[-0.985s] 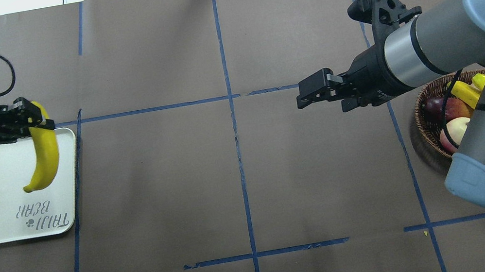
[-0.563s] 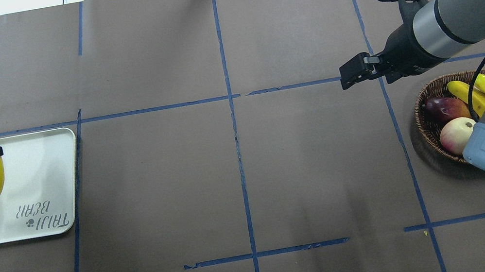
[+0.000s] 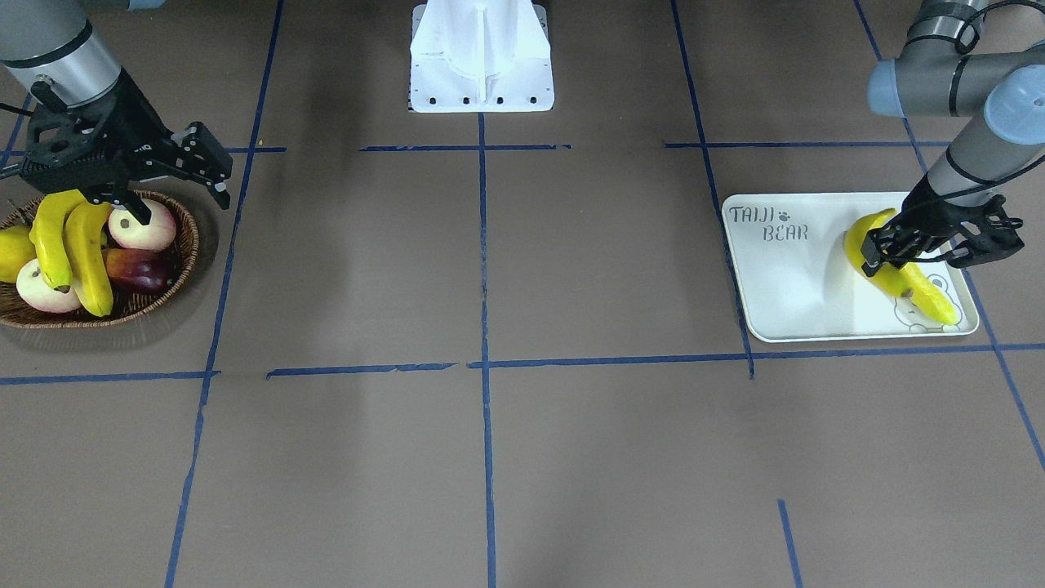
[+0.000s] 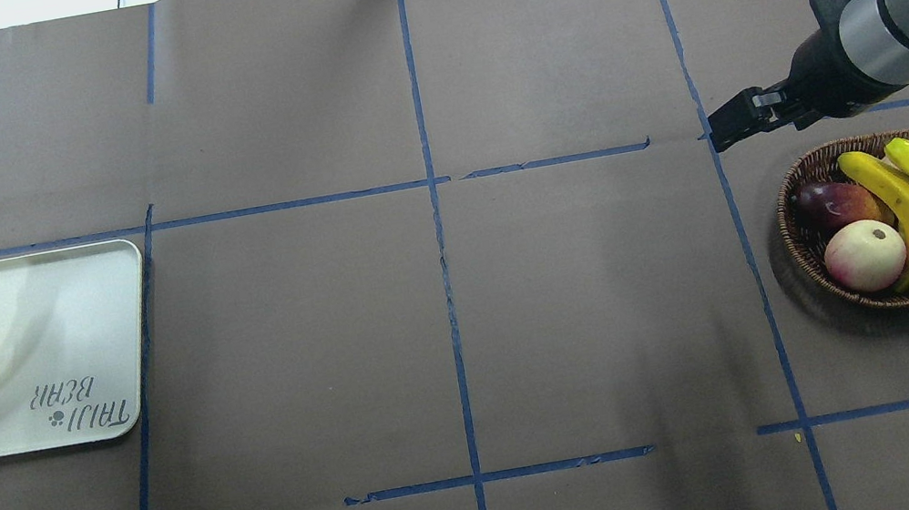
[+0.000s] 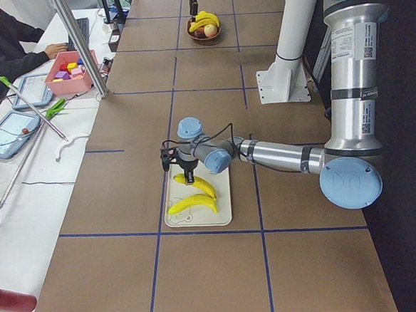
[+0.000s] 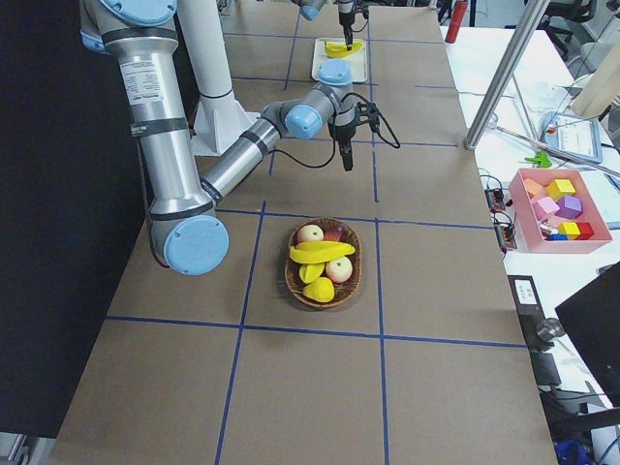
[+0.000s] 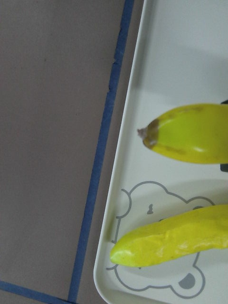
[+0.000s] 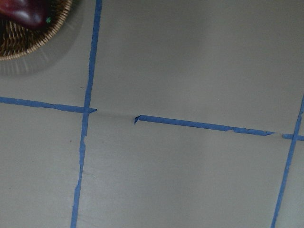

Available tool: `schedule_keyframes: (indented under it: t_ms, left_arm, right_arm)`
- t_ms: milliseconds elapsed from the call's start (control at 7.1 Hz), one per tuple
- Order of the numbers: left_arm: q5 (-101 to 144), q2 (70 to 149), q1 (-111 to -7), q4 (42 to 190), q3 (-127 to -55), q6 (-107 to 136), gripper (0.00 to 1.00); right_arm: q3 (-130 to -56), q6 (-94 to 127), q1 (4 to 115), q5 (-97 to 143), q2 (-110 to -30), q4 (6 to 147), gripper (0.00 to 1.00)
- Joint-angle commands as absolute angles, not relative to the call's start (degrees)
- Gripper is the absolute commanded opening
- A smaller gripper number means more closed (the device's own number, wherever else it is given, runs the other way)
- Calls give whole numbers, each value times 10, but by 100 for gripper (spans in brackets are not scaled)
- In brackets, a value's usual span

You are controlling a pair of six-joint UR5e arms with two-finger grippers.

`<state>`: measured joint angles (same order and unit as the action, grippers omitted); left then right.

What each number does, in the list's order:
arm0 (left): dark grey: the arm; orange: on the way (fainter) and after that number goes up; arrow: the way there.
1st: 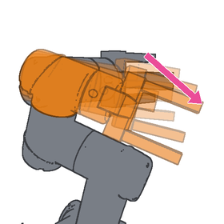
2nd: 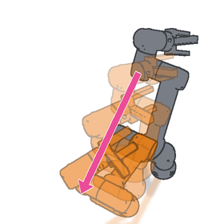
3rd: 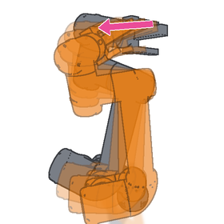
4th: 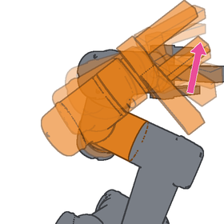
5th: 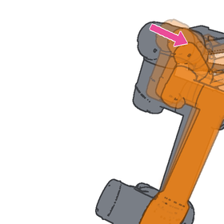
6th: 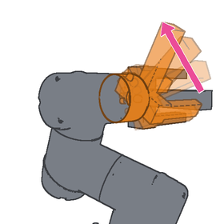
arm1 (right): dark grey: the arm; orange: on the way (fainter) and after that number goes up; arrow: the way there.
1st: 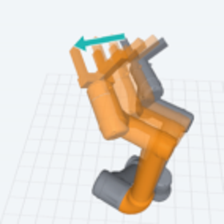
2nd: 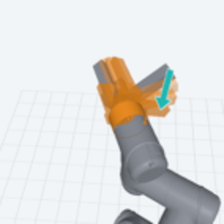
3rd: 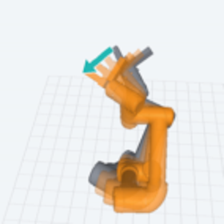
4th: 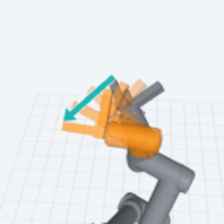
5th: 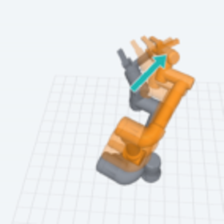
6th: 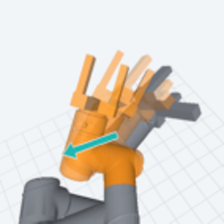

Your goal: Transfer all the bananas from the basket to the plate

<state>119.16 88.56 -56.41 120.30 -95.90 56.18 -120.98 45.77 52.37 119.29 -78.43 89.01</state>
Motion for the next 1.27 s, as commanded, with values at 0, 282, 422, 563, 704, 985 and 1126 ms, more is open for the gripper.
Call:
schedule_keyframes:
  t_ms: [0, 282, 422, 563, 704, 985, 1126]
  left_arm:
    - [1189, 885, -556, 1203, -959, 562, 99]
    - [1198, 885, -558, 1203, -974, 562, 99]
    - [1212, 884, -559, 1196, -1009, 562, 99]
    - [1266, 892, -566, 1152, -1044, 562, 99]
    - [1271, 900, -569, 1100, -1079, 565, 99]
    - [1271, 919, -569, 1082, -1083, 570, 99]
    - [1270, 922, -569, 1082, -1084, 572, 99]
  right_arm:
    - [-1205, 427, 540, 1195, -808, 889, 100]
    - [-1205, 381, 565, 1198, -840, 889, 100]
    - [-1205, 360, 570, 1197, -868, 883, 100]
    - [-1205, 324, 577, 1198, -896, 882, 100]
    - [-1203, 293, 594, 1213, -925, 882, 100]
    - [-1144, 291, 669, 1372, -948, 870, 100]
    - [-1139, 285, 680, 1380, -989, 837, 100]
